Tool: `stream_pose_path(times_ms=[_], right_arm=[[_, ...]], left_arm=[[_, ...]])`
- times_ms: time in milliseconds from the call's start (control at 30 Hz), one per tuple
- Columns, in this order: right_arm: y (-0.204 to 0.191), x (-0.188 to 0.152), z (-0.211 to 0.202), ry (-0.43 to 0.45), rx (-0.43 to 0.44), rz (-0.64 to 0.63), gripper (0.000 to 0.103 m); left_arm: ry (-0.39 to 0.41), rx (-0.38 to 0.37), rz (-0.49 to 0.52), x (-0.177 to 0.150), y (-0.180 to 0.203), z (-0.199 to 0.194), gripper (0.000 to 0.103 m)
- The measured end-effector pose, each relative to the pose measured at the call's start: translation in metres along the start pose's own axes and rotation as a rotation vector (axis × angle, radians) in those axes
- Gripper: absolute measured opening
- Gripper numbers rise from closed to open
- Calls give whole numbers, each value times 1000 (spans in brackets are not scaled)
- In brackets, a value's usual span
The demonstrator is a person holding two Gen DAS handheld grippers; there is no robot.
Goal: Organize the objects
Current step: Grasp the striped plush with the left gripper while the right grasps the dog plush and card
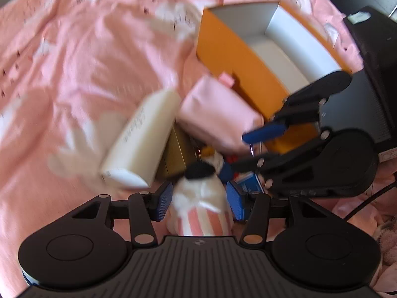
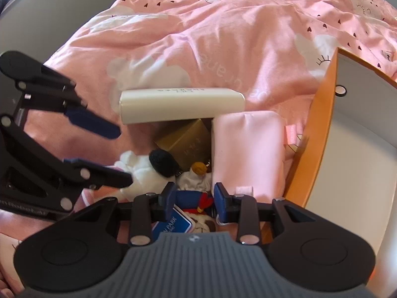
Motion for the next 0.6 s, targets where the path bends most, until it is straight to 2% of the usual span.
stream_pose_path(times_ms=[200,367,467,600], right_arm=[[0,-14,-4,-6,11,11,36],[-6,-23,-4,0,-16,-26,35],[-7,-26,-4,1,-28,-49,35],[-9,-30,-4,-13,-25,-75,35]], left_arm=[[-119,-3,27,-14,6,26,60],[-204,6,138,-8,14,34,62],[-259,20,206,-9,19,43,67],[-286,46,250,-12,25,50,69]])
Point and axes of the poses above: each gripper's, at about its wrist camera, not at the fingertips, and z roughly the way its jaws point, y to its right, x to its top, the point moved 10 cm from there along z, roughly the way its jaws point, and after that the axes turned 5 degrees about z, right-handed, at the moved point
